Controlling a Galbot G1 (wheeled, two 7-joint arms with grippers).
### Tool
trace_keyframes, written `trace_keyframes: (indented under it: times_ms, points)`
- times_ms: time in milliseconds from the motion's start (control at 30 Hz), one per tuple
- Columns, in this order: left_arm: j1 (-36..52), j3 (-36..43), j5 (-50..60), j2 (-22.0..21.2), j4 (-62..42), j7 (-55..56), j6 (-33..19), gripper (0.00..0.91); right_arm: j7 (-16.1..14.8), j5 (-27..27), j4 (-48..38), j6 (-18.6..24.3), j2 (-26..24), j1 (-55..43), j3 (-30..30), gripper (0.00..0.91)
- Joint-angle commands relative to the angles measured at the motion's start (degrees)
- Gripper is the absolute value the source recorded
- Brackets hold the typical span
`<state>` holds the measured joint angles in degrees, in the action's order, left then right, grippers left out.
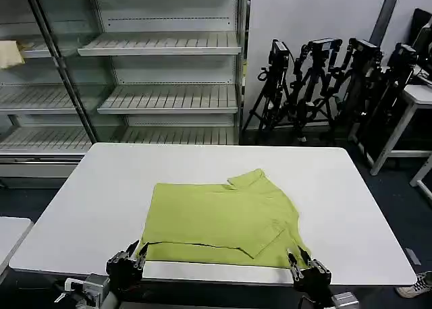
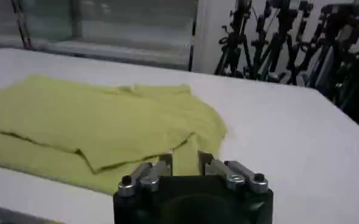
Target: Fold and organize the clothes.
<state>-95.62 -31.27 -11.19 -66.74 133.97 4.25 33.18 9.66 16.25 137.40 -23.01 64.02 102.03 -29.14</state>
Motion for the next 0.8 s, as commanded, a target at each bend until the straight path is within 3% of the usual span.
trace_keyframes:
  times_ms: [33, 133, 233, 433, 600, 800]
  points:
    - [2.5, 0.0, 4.2, -0.1, 4.8, -0.2, 0.0, 0.907, 0.3, 1.5, 5.9, -0.1, -1.2, -1.5, -4.2, 0.907]
    - [8.6, 1.7, 0.8, 1.2, 0.7, 0.2, 0.0, 0.907, 1.2, 3.7, 0.4, -2.5, -1.8, -11.7, -2.0, 0.907]
    - [16.2, 3.9, -1.1, 3.2, -4.5, -0.5, -0.1, 0.907, 3.5, 6.6, -9.5, -6.2, -1.8, -28.1, 4.9, 0.907]
    - [28.7, 6.9, -10.1, 5.8, -15.7, -2.5, -0.1, 0.907, 4.8, 9.7, -25.1, -8.0, 0.0, -47.1, 14.4, 0.907]
    - [36.5, 10.0, -14.2, 7.6, -23.2, -2.7, 0.0, 0.907, 5.6, 12.0, -33.7, -8.8, 1.8, -55.1, 18.2, 0.907]
    - [44.6, 14.1, -14.2, 4.9, -32.1, -2.8, 0.0, 0.907, 8.0, 15.1, -43.3, -9.5, 5.0, -61.6, 22.1, 0.907]
